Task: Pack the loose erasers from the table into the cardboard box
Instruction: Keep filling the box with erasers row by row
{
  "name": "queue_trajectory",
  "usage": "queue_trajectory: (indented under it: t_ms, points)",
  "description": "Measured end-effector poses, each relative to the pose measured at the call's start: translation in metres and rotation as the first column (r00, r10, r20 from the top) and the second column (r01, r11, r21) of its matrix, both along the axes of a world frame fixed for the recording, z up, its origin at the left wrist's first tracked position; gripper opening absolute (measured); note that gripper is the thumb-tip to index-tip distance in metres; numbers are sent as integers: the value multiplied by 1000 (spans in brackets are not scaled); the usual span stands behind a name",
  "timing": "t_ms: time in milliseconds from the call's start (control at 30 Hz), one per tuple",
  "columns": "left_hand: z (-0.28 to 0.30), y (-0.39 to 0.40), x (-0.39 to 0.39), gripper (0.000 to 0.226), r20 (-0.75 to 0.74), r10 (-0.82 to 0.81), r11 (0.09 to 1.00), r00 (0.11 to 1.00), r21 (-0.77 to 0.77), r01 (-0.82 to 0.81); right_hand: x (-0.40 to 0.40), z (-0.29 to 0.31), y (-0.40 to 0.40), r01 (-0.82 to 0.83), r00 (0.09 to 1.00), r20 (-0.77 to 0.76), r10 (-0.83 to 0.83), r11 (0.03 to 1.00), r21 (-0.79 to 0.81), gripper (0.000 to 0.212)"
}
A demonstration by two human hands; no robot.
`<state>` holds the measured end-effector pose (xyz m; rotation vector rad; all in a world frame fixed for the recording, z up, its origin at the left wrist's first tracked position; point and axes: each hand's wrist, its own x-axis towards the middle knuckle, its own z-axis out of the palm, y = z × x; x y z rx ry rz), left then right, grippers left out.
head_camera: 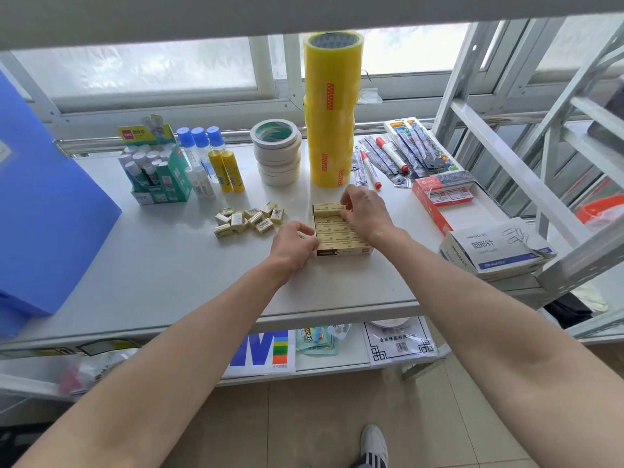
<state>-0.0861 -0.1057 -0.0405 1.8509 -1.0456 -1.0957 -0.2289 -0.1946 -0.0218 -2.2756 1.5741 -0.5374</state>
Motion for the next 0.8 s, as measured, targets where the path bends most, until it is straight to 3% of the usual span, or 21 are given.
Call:
queue_trajectory:
  t_ms: [167,267,367,433,633,800]
  points:
    - [4,4,1,21,-49,-23,1000,999,-11,22,-1,-2,2,-5,1000,12,5,1000,-13,10]
    - [12,8,3,42,-248,43,999,968,-14,-48,-1,1,7,20,997,73,-18,999,-25,16]
    - [16,11,10,65,-571,92,995,816,19,-99,4,6,19,15,984,179,-6,999,-47,19]
    - [17,12,15,75,-684,82,995,725,21,-93,9,8,29,-20,964,265,25,1000,-21,20]
    - [18,17,21,100,-746,-18,1000,666,-30,-7,23,12,60,-335,858,456,236,930,150,21]
    - [22,23,21,94,-688,-81,997,721,-62,53,30,8,67,-321,864,462,197,925,205,26]
